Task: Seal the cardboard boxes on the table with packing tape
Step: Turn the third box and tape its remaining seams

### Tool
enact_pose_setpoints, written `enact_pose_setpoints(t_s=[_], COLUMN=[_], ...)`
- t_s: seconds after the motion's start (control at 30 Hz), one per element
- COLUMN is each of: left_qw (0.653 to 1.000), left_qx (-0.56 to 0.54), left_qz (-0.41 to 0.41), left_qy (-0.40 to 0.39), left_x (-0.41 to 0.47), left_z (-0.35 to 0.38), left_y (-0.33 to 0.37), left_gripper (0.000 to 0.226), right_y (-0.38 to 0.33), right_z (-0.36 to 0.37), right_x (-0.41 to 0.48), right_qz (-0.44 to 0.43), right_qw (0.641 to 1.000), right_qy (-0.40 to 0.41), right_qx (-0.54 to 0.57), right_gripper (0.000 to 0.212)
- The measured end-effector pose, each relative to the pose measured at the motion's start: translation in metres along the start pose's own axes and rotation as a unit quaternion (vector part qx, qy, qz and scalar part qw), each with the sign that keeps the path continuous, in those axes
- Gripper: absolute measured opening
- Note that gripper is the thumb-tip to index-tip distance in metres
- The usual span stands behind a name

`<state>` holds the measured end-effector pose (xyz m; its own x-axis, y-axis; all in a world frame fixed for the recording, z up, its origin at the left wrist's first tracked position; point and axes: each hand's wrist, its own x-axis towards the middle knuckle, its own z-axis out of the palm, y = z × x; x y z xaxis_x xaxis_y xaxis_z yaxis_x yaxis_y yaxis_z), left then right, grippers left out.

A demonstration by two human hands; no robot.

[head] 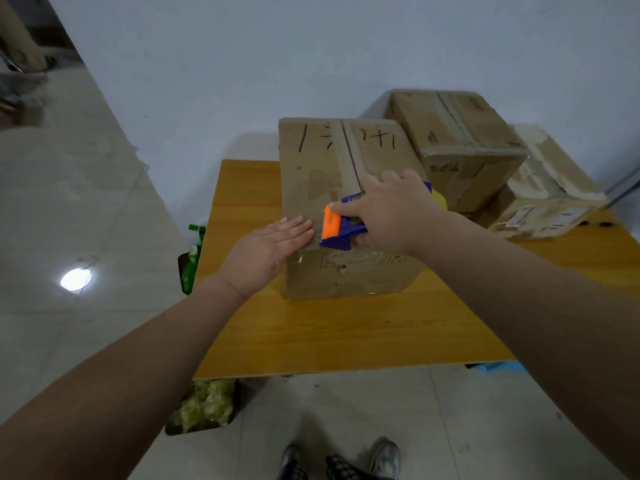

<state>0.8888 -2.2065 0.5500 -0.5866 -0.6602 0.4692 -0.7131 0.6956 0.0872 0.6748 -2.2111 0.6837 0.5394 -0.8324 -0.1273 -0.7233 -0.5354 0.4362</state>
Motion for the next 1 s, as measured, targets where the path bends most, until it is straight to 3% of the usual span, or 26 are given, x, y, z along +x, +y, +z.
enact_pose_setpoints(t_s=[0.07, 0.17, 0.2, 0.3, 0.43, 0.53, 0.8, 1.0], left_qw=[1.000, 0.997, 0.995, 0.994, 0.968, 0.953, 0.936, 0.930], left_qx=[0.004, -0.028, -0.039, -0.023, 0.025, 0.030, 0.060, 0.091], left_qz=[-0.017, -0.052, -0.067, -0.105, -0.218, -0.282, -0.327, -0.333], left_qy=[0.020, 0.053, 0.059, -0.003, -0.120, -0.109, -0.113, -0.125], left_x=[-0.001, -0.006, -0.007, -0.005, 0.007, 0.008, 0.013, 0.015], left_z=[0.002, -0.004, -0.007, -0.017, -0.015, -0.003, 0.000, -0.007], left_y=[0.006, 0.012, 0.014, 0.027, 0.050, 0.065, 0.069, 0.070], left_gripper=[0.045, 0.026, 0.029, 0.050, 0.072, 0.085, 0.070, 0.065], right_y=[0.000, -0.001, 0.000, 0.003, 0.006, 0.009, 0.014, 0.077], right_z=[0.000, 0.001, 0.001, 0.000, -0.003, -0.005, 0.003, 0.023], right_x=[0.000, 0.000, 0.000, 0.000, 0.003, 0.005, -0.015, -0.049], right_qz=[0.000, -0.004, -0.006, -0.015, -0.031, -0.053, -0.079, -0.098], right_qw=[1.000, 1.000, 1.000, 1.000, 0.999, 0.998, 0.995, 0.993], right_qy=[-0.001, -0.003, -0.002, 0.000, -0.011, -0.012, 0.045, 0.049], right_qx=[-0.002, -0.002, -0.004, -0.006, -0.014, -0.024, -0.026, -0.050], right_gripper=[0.058, 0.060, 0.061, 0.061, 0.060, 0.056, 0.070, 0.077])
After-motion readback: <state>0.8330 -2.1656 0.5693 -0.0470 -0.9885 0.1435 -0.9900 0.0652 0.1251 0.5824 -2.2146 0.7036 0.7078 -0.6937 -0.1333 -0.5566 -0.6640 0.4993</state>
